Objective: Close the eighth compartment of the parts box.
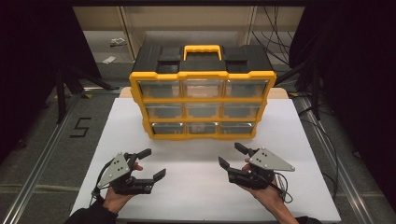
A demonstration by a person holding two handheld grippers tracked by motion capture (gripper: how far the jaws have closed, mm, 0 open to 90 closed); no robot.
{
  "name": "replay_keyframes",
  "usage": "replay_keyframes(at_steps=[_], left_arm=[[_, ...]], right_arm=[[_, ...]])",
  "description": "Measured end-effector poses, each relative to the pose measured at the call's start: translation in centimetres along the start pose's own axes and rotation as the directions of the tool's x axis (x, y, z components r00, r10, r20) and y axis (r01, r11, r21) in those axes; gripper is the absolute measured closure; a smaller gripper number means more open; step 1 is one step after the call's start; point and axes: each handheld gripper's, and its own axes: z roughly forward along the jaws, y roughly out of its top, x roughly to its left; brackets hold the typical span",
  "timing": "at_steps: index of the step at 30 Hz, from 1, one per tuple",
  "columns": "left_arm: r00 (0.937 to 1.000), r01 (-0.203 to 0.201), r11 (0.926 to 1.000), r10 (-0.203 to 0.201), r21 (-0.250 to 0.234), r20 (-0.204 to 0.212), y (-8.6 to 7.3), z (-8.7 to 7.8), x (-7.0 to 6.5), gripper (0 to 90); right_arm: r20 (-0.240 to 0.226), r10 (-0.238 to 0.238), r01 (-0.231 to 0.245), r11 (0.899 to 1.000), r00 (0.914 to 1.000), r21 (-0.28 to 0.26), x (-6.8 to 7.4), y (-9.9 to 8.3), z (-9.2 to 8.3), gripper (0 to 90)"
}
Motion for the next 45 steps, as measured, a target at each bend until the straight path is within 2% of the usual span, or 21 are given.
replay_keyframes(at_steps=[27, 45], left_arm=[[1.0000, 0.002, 1.0000, -0.002, -0.003, -0.002, 0.0, -0.1, 0.1, 15.7], [1.0000, 0.004, 1.0000, -0.004, 0.000, 0.001, 0.0, 0.1, 0.1, 15.6]], right_arm=[[0.012, 0.039, -0.039, 0.999, 0.9992, 0.004, -0.2, -1.3, -2.2, 24.9], [0.005, 0.033, -0.033, 0.999, 0.9994, 0.004, -0.3, -1.2, -2.2, 23.6]])
